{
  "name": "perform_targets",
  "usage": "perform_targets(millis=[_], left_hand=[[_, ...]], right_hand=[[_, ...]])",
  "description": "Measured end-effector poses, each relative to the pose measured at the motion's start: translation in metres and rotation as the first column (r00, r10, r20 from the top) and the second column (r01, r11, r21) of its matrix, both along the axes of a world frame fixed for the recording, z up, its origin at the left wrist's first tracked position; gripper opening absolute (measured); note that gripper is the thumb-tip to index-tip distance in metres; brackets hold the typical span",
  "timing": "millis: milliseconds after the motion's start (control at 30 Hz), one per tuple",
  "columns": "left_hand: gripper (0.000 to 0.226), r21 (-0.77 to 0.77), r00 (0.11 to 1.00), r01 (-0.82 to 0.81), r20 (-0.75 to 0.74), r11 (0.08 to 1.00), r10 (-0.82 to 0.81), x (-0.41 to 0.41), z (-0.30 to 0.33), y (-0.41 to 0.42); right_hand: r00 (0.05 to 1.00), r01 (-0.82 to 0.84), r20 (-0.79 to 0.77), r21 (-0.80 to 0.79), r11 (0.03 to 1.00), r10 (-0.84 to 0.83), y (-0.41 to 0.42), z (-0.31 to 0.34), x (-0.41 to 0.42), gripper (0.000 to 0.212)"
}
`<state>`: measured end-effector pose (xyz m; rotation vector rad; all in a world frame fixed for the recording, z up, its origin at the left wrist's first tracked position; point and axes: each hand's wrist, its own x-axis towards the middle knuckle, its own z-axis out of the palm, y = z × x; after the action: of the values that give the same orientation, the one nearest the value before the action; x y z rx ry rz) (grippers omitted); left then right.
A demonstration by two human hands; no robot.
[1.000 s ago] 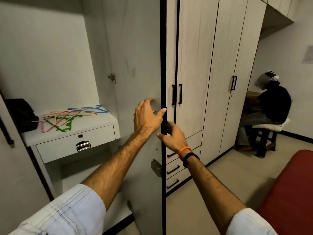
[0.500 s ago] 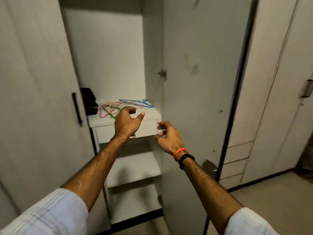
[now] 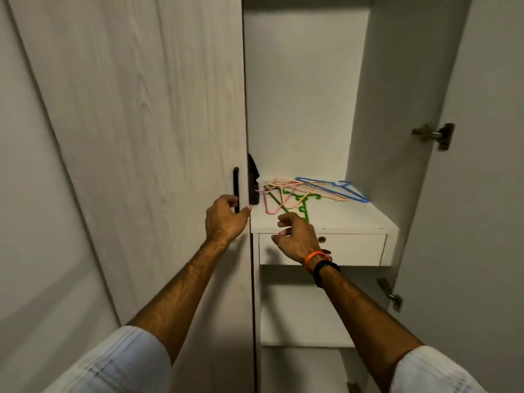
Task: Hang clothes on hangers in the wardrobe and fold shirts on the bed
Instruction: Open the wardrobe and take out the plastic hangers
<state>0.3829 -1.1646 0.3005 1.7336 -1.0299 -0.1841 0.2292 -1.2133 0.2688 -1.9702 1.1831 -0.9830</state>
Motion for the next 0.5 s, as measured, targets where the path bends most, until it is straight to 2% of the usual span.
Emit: perform_targets(millis=[133,300,500], left_hand=[[0.051,0.002,1.0,-0.02,-0.019,1.0,0.021,0.04,0.009,-0.042],[0.052,-0.005,0.999,0.03,-0.025,1.0,-0.03,0.049,0.022,-0.086],[0.039,0.028,0.999,0.033,-0.035,0.999,-0.032,0.043,0.019,-0.088]], right_hand=[[1.0,-0.009,-0.026,-0.008,1.0,0.009,-0.041,0.008,0.049,0.055],[0.998,-0.009,-0.055,0.006,1.0,0.009,-0.072,0.008,0.081,0.056],[0.997,-0.03,-0.073,0.023,0.999,0.032,-0.068,0.003,0.09,0.059]])
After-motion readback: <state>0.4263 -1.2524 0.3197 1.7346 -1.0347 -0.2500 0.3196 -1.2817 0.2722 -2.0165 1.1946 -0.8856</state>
